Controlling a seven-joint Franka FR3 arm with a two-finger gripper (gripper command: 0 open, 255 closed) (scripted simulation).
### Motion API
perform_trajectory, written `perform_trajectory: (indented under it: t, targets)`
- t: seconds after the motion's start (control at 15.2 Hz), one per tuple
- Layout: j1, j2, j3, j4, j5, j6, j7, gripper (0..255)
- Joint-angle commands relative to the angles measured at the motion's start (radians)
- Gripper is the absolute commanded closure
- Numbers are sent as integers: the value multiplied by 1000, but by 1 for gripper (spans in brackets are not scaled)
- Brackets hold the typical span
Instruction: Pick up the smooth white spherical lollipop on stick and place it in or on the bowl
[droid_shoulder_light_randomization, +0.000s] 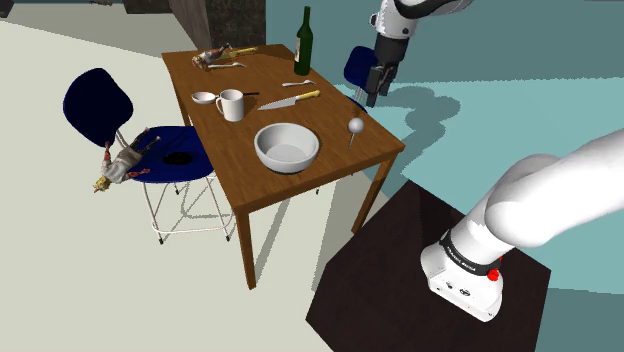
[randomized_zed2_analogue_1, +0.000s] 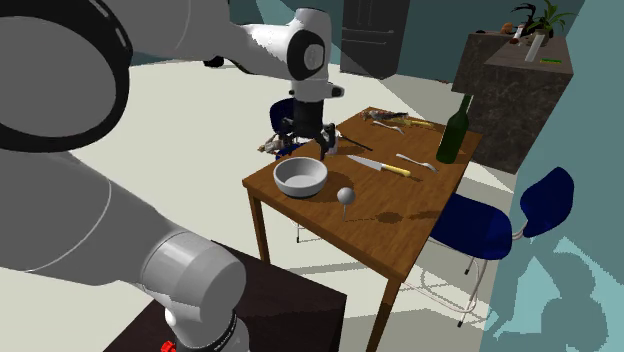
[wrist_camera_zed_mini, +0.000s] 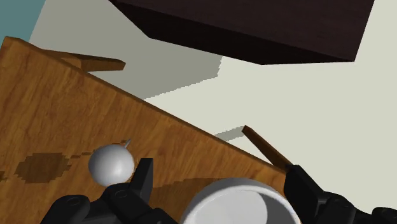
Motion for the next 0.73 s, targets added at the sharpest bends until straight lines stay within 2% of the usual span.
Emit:
perform_trajectory:
  t: [0.0, 0.66]
  targets:
    - [-5, 72, -11, 26, -9, 37, -20, 0]
    - [-43, 435, -70, 199, -37, 184, -135, 0]
